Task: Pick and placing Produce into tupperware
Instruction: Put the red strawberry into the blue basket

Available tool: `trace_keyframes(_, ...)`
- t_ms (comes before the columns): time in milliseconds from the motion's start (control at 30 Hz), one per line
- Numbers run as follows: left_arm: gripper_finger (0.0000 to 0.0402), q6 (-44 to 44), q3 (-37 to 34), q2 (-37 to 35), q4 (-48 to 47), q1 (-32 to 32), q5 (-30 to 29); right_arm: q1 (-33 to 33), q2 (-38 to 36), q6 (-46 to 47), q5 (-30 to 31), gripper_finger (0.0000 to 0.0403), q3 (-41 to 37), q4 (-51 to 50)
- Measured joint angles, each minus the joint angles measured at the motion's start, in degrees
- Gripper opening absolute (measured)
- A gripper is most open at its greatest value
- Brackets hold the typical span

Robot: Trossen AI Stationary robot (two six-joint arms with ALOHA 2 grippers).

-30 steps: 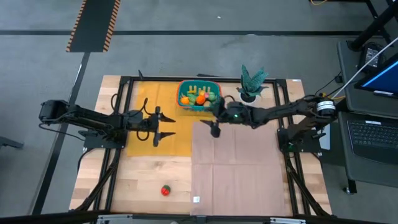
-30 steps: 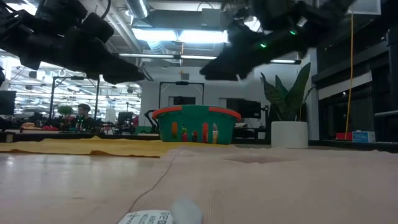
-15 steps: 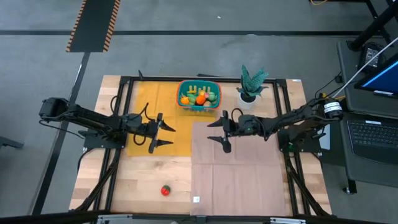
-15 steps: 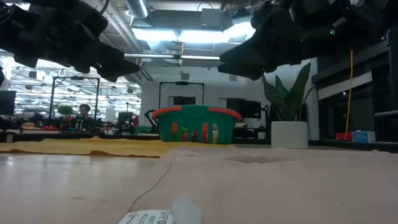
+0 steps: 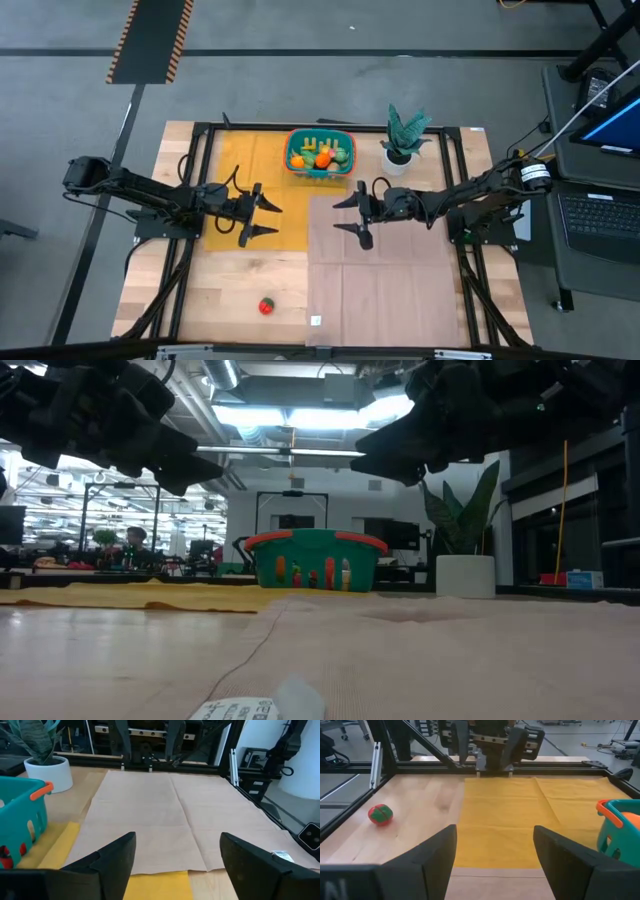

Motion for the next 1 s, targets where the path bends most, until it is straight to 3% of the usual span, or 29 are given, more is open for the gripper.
trace_keyframes(233, 0.0336, 0.13, 0.0, 0.02, -0.03, 0.0, -1.2, 0.0, 0.0, 0.06, 0.0, 0.0264, 0.0, 0.0)
trace_keyframes(433, 0.0383, 0.14, 0.0, 0.02, -0.03, 0.02, -8.72, 0.0, 0.02, -0.04, 0.01, 0.0264, 0.0, 0.0)
trace_keyframes(867, 0.0389, -1.74, 0.0, 0.02, 0.7, -0.78, -9.95, -0.05, 0.02, -1.71, 0.02, 0.0264, 0.02, 0.0)
trace_keyframes(1000, 0.0389, -1.88, 0.85, 0.02, 1.31, -4.72, -19.87, -0.11, 0.02, -2.97, 0.02, 0.0264, 0.02, 0.02)
